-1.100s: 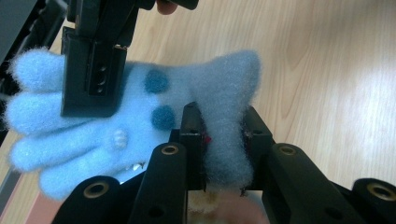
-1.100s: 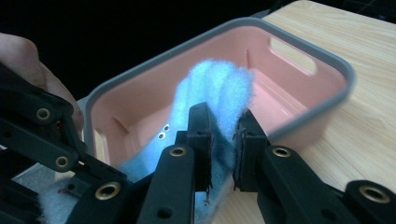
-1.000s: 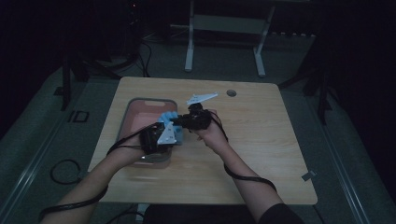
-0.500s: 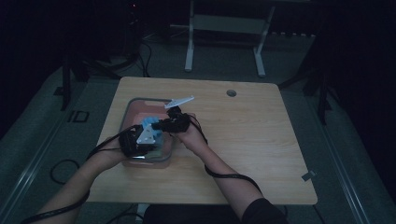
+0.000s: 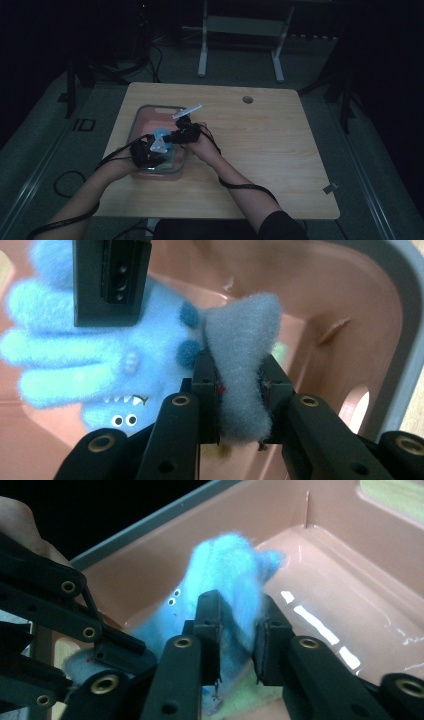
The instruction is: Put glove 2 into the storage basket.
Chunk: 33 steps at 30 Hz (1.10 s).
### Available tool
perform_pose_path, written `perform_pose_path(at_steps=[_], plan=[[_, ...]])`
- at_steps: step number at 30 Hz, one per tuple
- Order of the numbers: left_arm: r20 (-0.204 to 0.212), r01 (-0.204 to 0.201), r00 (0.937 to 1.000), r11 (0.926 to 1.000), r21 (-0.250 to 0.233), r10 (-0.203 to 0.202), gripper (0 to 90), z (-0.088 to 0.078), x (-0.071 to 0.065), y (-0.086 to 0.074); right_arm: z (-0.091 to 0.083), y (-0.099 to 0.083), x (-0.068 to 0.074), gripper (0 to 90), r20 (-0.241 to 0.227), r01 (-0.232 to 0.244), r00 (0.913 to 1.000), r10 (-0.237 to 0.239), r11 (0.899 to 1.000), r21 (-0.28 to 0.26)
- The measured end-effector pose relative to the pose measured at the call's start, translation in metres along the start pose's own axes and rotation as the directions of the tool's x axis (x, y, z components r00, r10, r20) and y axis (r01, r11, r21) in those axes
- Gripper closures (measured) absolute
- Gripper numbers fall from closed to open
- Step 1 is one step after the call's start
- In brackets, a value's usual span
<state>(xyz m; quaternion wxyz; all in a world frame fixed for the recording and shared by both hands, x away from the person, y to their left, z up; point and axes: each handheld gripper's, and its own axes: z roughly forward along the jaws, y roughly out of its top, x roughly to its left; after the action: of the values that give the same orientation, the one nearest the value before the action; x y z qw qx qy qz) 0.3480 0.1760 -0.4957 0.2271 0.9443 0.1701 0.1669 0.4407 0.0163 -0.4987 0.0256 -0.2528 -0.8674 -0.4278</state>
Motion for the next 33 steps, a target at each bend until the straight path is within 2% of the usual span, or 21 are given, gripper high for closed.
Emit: perform_pose_path(at_steps=[4, 8, 12, 14, 15, 17, 19, 20, 21, 22, 23, 27, 31, 33], plan=[[0.024, 0.028, 0.9993, 0.9996, -0.003, -0.028, 73.4, 0.003, 0.003, -0.001, 0.002, -0.002, -0.002, 62.2, -0.023, -0.002, 0.9997, 0.003, 1.0, 0.009], [0.03, 0.044, 0.9986, 0.999, -0.009, -0.044, 69.6, 0.004, 0.004, -0.001, 0.0, -0.003, -0.004, 54.6, -0.018, 0.009, 0.9998, -0.009, 1.0, 0.004], [0.051, 0.065, 0.9966, 0.9979, -0.006, -0.064, 61.6, 0.005, 0.006, -0.001, -0.008, -0.002, -0.007, 46.6, -0.043, 0.015, 0.999, -0.017, 0.999, -0.035], [0.035, 0.078, 0.9964, 0.9969, -0.009, -0.078, 54.2, 0.004, 0.006, -0.001, -0.012, -0.002, -0.006, 41.7, -0.042, 0.022, 0.9988, -0.024, 0.999, -0.043], [0.02, 0.087, 0.9961, 0.996, -0.02, -0.086, 46.7, 0.003, 0.005, -0.001, -0.015, -0.002, -0.006, 38.9, -0.042, 0.026, 0.9987, -0.028, 0.999, -0.047], [-0.008, 0.104, 0.9946, 0.9942, -0.031, -0.104, 37.4, 0.0, 0.005, 0.0, -0.019, -0.002, -0.005, 36.3, -0.032, 0.037, 0.9988, -0.039, 0.998, -0.053], [-0.025, 0.132, 0.9909, 0.9907, -0.035, -0.132, 22.8, -0.002, 0.007, 0.001, -0.024, -0.002, -0.004, 29.7, -0.046, 0.043, 0.9979, -0.046, 0.997, -0.062], [-0.025, 0.132, 0.9909, 0.9907, -0.035, -0.132, 15.9, -0.002, 0.007, 0.001, -0.024, -0.002, -0.004, 29.7, -0.046, 0.043, 0.9979, -0.046, 0.997, -0.062], [-0.025, 0.132, 0.9909, 0.9907, -0.035, -0.132, 15.9, -0.002, 0.007, 0.001, -0.027, -0.001, -0.004, 29.7, -0.06, 0.052, 0.9967, -0.056, 0.996, -0.07], [-0.046, 0.164, 0.9849, 0.9846, -0.061, -0.167, 7.6, -0.007, 0.008, 0.001, -0.032, -0.001, -0.003, 22.1, -0.086, 0.048, 0.9947, -0.055, 0.995, -0.087], [-0.024, 0.2, 0.9791, 0.9765, -0.082, -0.202, 4.2, -0.009, 0.009, 0.001, -0.034, -0.001, -0.003, 19.8, -0.094, 0.058, 0.9932, -0.068, 0.993, -0.102], [-0.007, 0.219, 0.9748, 0.9638, -0.151, -0.223, 3.1, -0.016, 0.007, 0.005, -0.041, -0.005, -0.001, 18.9, -0.09, 0.09, 0.9907, -0.102, 0.988, -0.126], [0.031, 0.24, 0.9705, 0.9424, -0.233, -0.239, 3.2, -0.025, 0.005, 0.013, -0.048, -0.008, -0.002, 19.3, -0.094, 0.081, 0.9911, -0.094, 0.988, -0.131], [0.04, 0.242, 0.9699, 0.9356, -0.257, -0.24, 3.2, -0.028, 0.003, 0.018, -0.052, -0.008, -0.002, 19.4, -0.08, 0.099, 0.9907, -0.109, 0.987, -0.126]])
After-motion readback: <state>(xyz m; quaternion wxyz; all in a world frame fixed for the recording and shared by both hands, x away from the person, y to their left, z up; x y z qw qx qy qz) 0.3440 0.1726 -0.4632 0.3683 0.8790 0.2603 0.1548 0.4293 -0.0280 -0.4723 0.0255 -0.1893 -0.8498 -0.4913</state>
